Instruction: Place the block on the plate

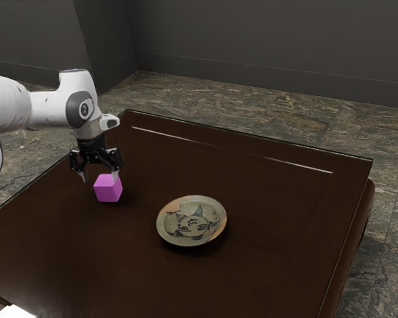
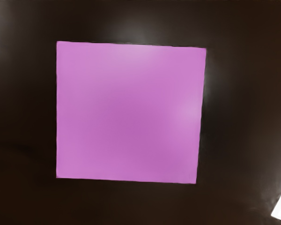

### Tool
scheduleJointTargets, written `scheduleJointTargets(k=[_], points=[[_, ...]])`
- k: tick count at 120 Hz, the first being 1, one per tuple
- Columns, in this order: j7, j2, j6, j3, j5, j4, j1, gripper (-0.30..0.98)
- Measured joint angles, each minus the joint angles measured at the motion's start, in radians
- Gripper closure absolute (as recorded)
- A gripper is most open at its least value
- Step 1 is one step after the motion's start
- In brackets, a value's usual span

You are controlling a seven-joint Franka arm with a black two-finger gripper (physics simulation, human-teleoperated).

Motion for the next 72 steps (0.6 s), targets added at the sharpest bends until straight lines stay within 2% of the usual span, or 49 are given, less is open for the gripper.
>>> scheduleJointTargets(k=[32,72], points=[[-0.014,0.058,0.134,0.004,-0.022,0.011,0.005,0.00],[-0.008,0.127,0.183,0.003,-0.033,0.056,0.012,0.00]])
